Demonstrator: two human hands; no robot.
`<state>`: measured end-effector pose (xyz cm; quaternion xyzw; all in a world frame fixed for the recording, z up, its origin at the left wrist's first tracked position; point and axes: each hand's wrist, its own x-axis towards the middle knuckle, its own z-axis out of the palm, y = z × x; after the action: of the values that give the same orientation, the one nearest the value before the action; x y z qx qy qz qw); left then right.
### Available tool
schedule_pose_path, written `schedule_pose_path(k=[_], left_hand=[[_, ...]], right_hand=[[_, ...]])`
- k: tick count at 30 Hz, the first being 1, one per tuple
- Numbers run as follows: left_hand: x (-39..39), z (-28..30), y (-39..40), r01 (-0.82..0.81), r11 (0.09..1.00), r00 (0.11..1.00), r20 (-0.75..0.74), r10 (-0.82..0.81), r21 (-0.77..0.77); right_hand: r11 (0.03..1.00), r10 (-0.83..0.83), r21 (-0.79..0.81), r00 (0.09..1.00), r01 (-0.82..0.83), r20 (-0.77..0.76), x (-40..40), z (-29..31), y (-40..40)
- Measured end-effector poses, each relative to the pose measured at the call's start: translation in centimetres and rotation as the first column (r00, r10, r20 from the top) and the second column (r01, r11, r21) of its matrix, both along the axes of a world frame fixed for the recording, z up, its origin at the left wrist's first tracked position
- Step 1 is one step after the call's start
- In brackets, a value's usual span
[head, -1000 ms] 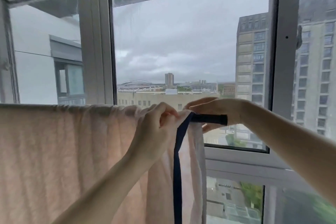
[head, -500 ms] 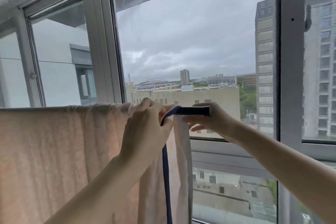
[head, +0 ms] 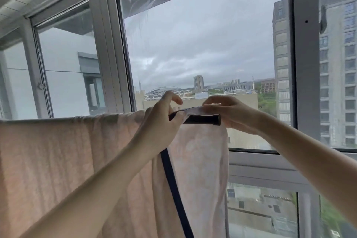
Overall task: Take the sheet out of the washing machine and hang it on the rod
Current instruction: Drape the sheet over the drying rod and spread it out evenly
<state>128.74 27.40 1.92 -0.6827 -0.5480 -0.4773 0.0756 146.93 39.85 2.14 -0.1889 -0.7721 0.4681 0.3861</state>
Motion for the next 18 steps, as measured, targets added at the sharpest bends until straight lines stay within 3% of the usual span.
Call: schedule_pose_path(k=[5, 8, 9, 11, 13, 15, 18], left_hand=[[-0.7, 0.3, 0.1, -0.153, 0.964, 0.908, -0.356, 0.223, 0.215], [-1.2, 0.7, 0.3, -0.271, 0.904, 0.790, -0.459, 0.406, 0.332], [-1.1, 0.8, 0.4, -0.270, 0.898, 0.787, -0.458, 0.413, 0.347], [-0.7, 1.0, 0.2, -0.221, 0.933, 0.885, -0.344, 0.315, 0.285], [-0.4, 1.4, 0.2, -0.161, 0.970, 0.971, -0.148, 0.188, 0.181], [-0.1, 2.0, 0.2, -0.112, 0.988, 0.994, -0.004, 0.113, 0.108], [0.0, 2.7, 0.3, -0.023, 1.000, 0.983, 0.185, 0.021, 0.012]], right_hand=[[0.997, 0.030, 0.071, 0.991, -0.040, 0.133, 0.5, 0.8, -0.3], [0.983, -0.092, 0.171, 0.980, 0.062, 0.177, 0.1, 1.2, -0.4], [0.964, -0.157, 0.242, 0.971, 0.111, 0.181, -0.1, 1.4, -0.5], [0.912, -0.254, 0.366, 0.955, 0.185, 0.150, -0.4, 1.6, -0.5], [0.911, -0.248, 0.355, 0.967, 0.210, 0.064, -0.6, 1.7, -0.5], [0.948, -0.189, 0.255, 0.981, 0.191, -0.033, -0.7, 1.8, -0.6], [0.979, -0.124, 0.154, 0.991, 0.130, -0.048, -0.9, 1.8, -0.7]])
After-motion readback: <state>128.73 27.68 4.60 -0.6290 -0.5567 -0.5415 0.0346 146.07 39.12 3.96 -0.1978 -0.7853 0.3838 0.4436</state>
